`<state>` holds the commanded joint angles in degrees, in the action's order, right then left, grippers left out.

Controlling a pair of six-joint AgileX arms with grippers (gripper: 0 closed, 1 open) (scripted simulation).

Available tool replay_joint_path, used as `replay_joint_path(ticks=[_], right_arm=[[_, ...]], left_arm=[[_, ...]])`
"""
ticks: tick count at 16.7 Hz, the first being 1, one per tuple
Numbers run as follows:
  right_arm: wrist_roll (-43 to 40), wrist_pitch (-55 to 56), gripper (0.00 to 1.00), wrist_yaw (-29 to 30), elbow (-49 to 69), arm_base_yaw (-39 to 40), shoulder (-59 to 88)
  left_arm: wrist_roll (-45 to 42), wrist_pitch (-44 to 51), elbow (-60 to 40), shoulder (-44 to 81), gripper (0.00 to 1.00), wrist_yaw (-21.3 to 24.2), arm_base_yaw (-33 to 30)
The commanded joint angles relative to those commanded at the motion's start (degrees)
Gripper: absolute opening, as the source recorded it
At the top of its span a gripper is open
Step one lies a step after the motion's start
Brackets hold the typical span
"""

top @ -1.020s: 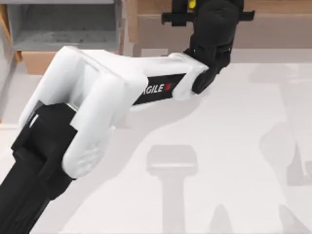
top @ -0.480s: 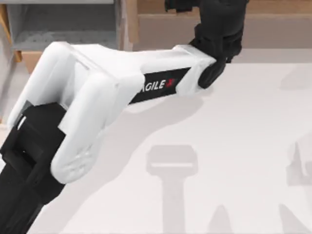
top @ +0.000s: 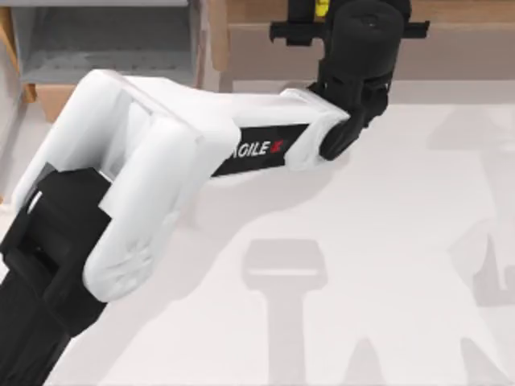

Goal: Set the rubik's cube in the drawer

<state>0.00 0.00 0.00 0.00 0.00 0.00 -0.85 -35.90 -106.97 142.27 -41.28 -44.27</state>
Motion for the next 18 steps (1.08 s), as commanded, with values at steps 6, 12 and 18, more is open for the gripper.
replay_joint_path(ticks=[6,12,18], right_arm=[[0.00,0.00,1.00,0.00,0.00,0.00,0.00],[0.00,0.00,1.00,0.00,0.00,0.00,0.00],[0.00,0.00,1.00,0.00,0.00,0.00,0.00]], left_arm=[[-1.21,2.00,-1.08,-1.02,0.00,1.38,-1.91],[-6.27,15.68,-3.85,-4.40,0.00,8.62,-7.24],[-12.96,40.30,-8.23,-9.62,0.00,18.29,-8.84]])
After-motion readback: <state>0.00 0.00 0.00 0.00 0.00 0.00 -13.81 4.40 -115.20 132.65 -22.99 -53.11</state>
